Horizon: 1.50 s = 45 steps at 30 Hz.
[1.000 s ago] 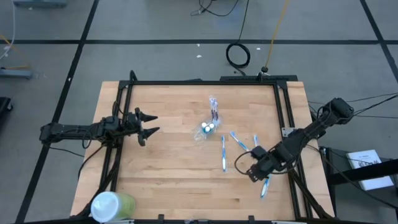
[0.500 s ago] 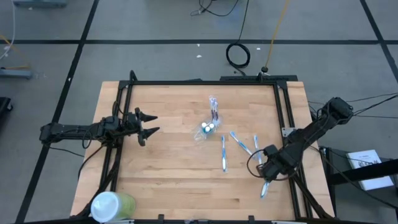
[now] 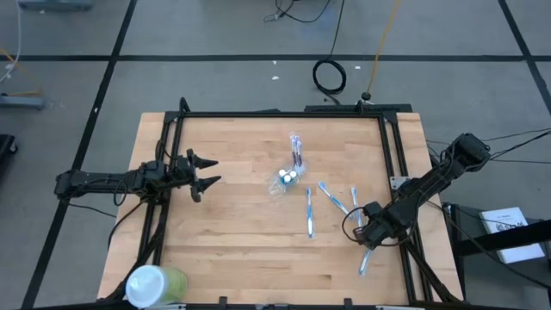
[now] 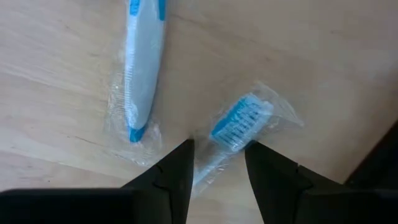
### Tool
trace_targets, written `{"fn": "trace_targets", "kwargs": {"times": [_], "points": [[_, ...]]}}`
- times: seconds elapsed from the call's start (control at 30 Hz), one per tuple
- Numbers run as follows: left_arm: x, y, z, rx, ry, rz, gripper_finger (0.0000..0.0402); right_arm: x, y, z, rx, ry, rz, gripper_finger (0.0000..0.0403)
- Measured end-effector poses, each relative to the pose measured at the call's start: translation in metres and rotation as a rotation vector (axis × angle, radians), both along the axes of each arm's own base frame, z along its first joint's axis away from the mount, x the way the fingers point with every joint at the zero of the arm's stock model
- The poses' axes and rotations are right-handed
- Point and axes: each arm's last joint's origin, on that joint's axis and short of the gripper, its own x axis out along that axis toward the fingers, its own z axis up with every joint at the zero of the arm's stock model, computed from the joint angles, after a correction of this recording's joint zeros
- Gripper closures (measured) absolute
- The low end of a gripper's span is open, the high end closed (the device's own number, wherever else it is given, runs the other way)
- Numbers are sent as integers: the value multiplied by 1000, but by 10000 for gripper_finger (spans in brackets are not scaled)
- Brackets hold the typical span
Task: Pick & Place toothbrushing station
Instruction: Put the blue toothbrush into the transparent organizer
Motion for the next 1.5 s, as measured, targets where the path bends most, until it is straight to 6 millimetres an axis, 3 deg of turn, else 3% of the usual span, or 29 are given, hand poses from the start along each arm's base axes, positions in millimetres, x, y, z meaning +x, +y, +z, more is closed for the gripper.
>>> {"fn": "trace_targets", "kwargs": {"times": [0.43, 0.8, 1.07, 1.5], "points": [[0, 0, 0, 0, 0, 0, 119, 1, -8, -5, -73, -34, -19, 261], [0, 0, 0, 0, 0, 0, 119, -1, -14, 6, -114, -141, 3, 261], [0, 0, 0, 0, 0, 0, 119, 2, -21, 9, -314, -311, 15, 261], [0, 0, 0, 0, 0, 0, 119, 3, -23, 10, -315, -311, -27, 261]]}}
